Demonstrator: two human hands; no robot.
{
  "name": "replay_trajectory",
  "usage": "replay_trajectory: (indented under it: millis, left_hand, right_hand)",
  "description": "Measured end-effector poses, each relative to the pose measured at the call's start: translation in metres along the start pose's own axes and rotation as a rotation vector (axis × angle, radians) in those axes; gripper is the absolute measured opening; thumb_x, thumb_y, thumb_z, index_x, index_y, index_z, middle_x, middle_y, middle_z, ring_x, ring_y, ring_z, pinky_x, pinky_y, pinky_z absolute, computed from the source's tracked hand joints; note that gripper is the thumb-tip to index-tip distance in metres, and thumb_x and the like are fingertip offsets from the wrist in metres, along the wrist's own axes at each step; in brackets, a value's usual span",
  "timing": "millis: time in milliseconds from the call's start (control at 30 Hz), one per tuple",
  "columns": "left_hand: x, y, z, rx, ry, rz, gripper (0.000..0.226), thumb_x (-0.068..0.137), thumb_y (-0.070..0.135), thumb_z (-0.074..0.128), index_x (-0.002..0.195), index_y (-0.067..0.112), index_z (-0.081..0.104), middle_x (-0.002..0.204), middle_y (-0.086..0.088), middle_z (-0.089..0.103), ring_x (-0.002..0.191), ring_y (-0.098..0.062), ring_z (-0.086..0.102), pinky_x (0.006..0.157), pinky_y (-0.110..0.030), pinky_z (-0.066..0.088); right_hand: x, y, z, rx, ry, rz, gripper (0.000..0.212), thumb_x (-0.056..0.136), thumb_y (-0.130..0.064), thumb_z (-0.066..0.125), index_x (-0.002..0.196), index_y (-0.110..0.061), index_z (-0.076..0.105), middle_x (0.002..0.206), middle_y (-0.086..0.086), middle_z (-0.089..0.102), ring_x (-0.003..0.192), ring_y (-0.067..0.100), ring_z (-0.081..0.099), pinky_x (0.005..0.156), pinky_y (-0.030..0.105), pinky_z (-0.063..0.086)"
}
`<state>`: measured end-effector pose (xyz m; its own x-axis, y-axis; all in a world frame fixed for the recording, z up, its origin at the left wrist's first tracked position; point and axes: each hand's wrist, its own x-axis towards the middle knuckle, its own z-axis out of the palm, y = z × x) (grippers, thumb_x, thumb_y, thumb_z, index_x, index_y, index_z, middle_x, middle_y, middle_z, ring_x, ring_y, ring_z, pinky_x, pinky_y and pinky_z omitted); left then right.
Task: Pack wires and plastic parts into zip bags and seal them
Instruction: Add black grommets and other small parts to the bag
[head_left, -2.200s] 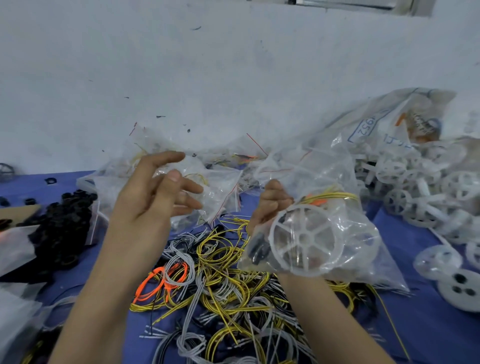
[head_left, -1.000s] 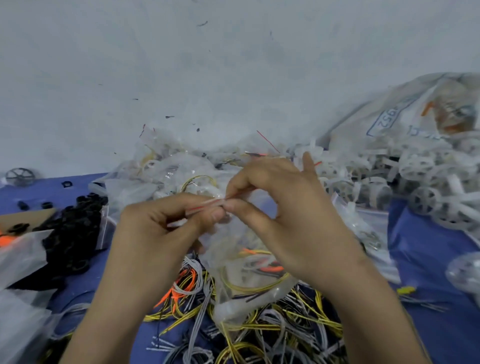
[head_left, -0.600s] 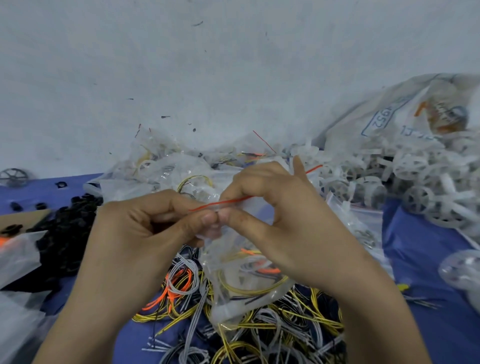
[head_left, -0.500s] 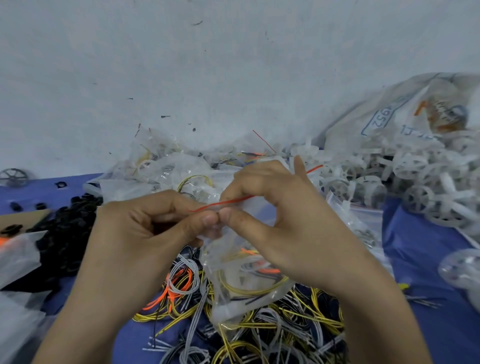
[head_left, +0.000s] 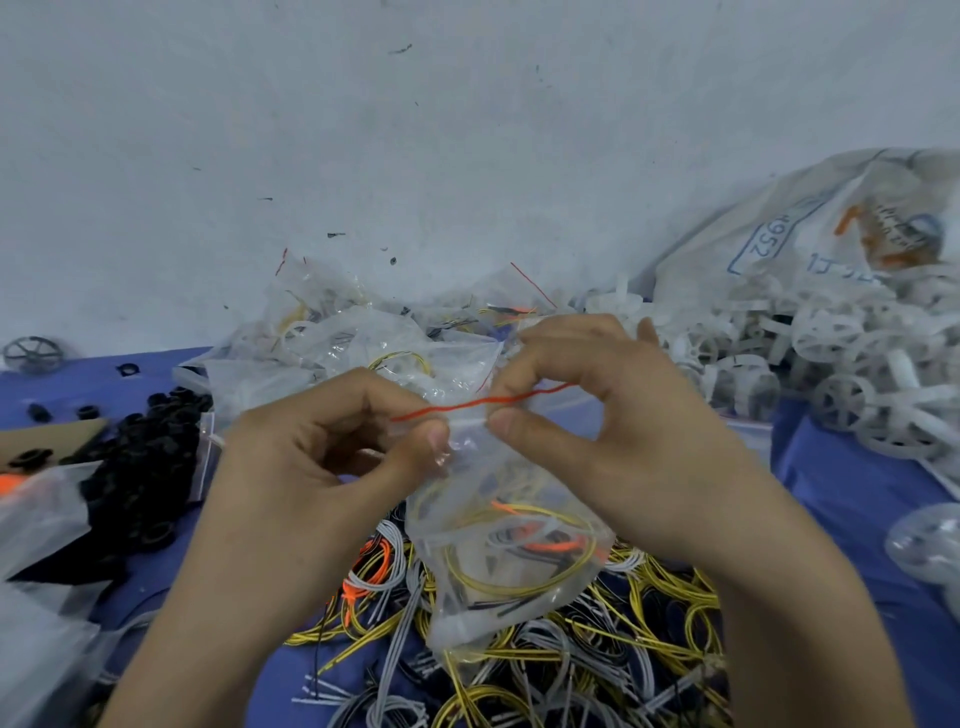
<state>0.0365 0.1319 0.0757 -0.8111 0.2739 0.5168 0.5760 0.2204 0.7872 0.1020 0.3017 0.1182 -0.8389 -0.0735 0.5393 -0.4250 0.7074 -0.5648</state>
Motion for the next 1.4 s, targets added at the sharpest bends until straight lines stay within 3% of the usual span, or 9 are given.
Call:
replay_trajectory:
  millis: [100,167,533,633,733,833,933,1067,1400]
  left_hand:
    - [-0.014,0.018,0.002,0.023,0.026,0.120,0.021,0.069,0.048,0.062,0.078,0.030,0.070,0.068,0.006,0.070,0.058,-0.009,0.065,0.054,-0.019,0.050]
    - [-0.016,0.025,0.005,0.021,0.031,0.115,0.024,0.070,0.050,0.062,0.078,0.028,0.069,0.068,0.002,0.070,0.059,-0.016,0.065,0.055,-0.029,0.051]
    - [-0.014,0.026,0.008,0.067,0.044,0.153,0.024,0.072,0.048,0.059,0.078,0.026,0.066,0.068,-0.004,0.065,0.060,-0.026,0.061,0.056,-0.037,0.047]
    - [-0.014,0.026,0.007,0.087,0.044,0.168,0.024,0.072,0.046,0.057,0.077,0.023,0.062,0.067,-0.001,0.062,0.058,-0.020,0.059,0.057,-0.031,0.048]
    - [-0.013,0.026,0.006,0.105,0.050,0.166,0.025,0.072,0.047,0.056,0.077,0.023,0.061,0.066,0.002,0.062,0.058,-0.016,0.059,0.056,-0.023,0.046]
    - [-0.014,0.027,0.007,0.126,0.018,0.192,0.021,0.074,0.045,0.058,0.079,0.025,0.064,0.068,0.002,0.065,0.062,-0.015,0.062,0.059,-0.027,0.048]
    - [-0.015,0.028,0.006,0.132,0.003,0.218,0.017,0.076,0.042,0.059,0.077,0.027,0.066,0.070,0.003,0.066,0.065,-0.013,0.063,0.060,-0.030,0.048]
    - [-0.016,0.029,0.005,0.106,-0.010,0.194,0.020,0.075,0.043,0.059,0.076,0.024,0.066,0.071,0.000,0.066,0.067,-0.017,0.063,0.063,-0.034,0.048]
    - [-0.016,0.026,-0.001,0.214,0.037,0.200,0.019,0.072,0.042,0.056,0.070,0.023,0.061,0.062,0.004,0.059,0.056,-0.009,0.055,0.056,-0.026,0.045]
  right_hand:
    - [0.000,0.001,0.003,-0.078,-0.012,-0.036,0.017,0.083,-0.024,0.065,0.073,-0.034,0.054,0.095,-0.021,0.057,0.113,-0.009,0.034,0.113,0.033,-0.009]
    - [0.001,-0.001,0.005,-0.092,-0.016,-0.059,0.018,0.083,-0.023,0.066,0.074,-0.034,0.055,0.099,-0.018,0.057,0.116,-0.010,0.033,0.111,0.028,-0.011]
    - [0.001,0.000,0.007,-0.096,0.002,-0.045,0.019,0.080,-0.027,0.068,0.070,-0.039,0.055,0.095,-0.021,0.057,0.113,-0.012,0.034,0.112,0.034,-0.014]
    - [0.002,0.002,0.004,-0.105,0.016,-0.004,0.015,0.073,-0.039,0.061,0.064,-0.044,0.050,0.093,-0.026,0.056,0.113,-0.015,0.032,0.111,0.034,-0.017]
    - [0.000,0.008,-0.003,-0.087,0.016,-0.003,0.018,0.077,-0.032,0.063,0.066,-0.041,0.052,0.099,-0.029,0.053,0.111,-0.015,0.032,0.111,0.030,-0.013]
    - [-0.001,0.007,-0.001,-0.122,0.008,-0.045,0.021,0.080,-0.023,0.069,0.069,-0.036,0.057,0.090,-0.024,0.058,0.114,-0.011,0.033,0.111,0.040,-0.015]
    - [-0.001,0.002,0.003,-0.147,0.019,-0.052,0.010,0.079,-0.033,0.067,0.070,-0.036,0.063,0.088,-0.023,0.060,0.116,-0.011,0.032,0.109,0.044,-0.019]
    - [-0.002,0.002,-0.004,-0.092,-0.023,-0.043,0.015,0.075,-0.039,0.060,0.064,-0.046,0.052,0.085,-0.024,0.057,0.114,-0.012,0.032,0.110,0.045,-0.015]
    - [0.001,0.005,0.003,-0.158,0.019,0.042,0.023,0.078,-0.037,0.065,0.064,-0.048,0.050,0.088,-0.030,0.053,0.118,-0.004,0.027,0.110,0.051,-0.009]
